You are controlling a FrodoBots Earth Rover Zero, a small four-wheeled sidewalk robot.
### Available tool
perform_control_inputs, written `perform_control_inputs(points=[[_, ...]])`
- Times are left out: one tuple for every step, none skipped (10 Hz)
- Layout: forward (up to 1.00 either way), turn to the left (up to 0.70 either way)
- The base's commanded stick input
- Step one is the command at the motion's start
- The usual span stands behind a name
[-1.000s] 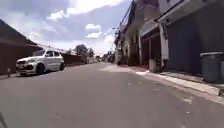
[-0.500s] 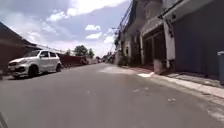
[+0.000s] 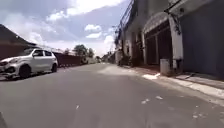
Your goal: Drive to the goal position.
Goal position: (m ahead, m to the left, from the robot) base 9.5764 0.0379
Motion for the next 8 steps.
perform_control_inputs(points=[[1.0,0.0],[1.0,0.0],[1.0,0.0],[1.0,0.0],[1.0,0.0],[1.0,0.0],[1.0,0.0],[1.0,0.0]])
